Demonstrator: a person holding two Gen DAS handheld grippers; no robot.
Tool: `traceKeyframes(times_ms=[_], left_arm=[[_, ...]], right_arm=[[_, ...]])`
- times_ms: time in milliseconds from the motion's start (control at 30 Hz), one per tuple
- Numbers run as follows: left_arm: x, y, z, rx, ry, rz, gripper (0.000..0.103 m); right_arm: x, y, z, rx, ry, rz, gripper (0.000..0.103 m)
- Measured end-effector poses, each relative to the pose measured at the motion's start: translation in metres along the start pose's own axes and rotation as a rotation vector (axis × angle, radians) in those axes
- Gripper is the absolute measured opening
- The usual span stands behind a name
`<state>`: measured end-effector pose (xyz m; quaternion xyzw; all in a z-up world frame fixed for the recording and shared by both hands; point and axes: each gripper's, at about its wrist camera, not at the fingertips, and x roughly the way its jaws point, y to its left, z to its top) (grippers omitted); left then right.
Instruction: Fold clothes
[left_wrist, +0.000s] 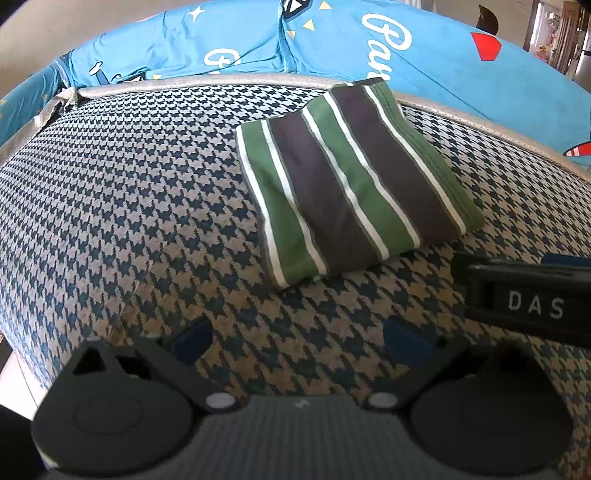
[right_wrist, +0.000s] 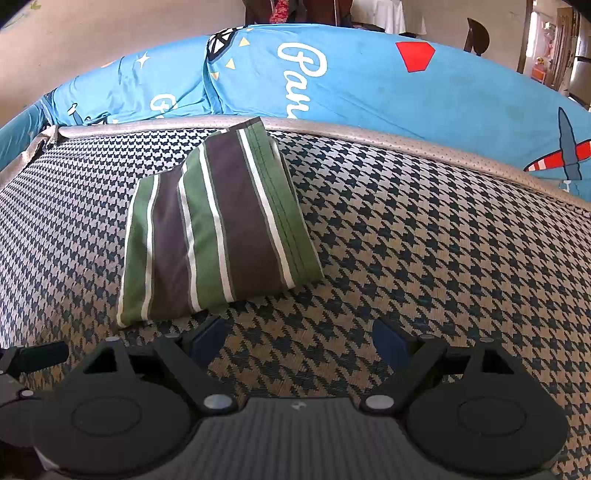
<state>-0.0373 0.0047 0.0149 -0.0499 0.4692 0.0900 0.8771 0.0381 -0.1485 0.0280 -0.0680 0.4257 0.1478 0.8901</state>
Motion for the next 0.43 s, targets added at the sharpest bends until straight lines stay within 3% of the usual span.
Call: traceKeyframes(times_ms=[433], left_arm=[[-0.0013, 0.0017, -0.0002, -0.004, -0.007, -0.01, 0.103]], right_arm=[[0.0016, 0.0031, 0.0009, -0.008, 0.002, -0.001, 0.087]])
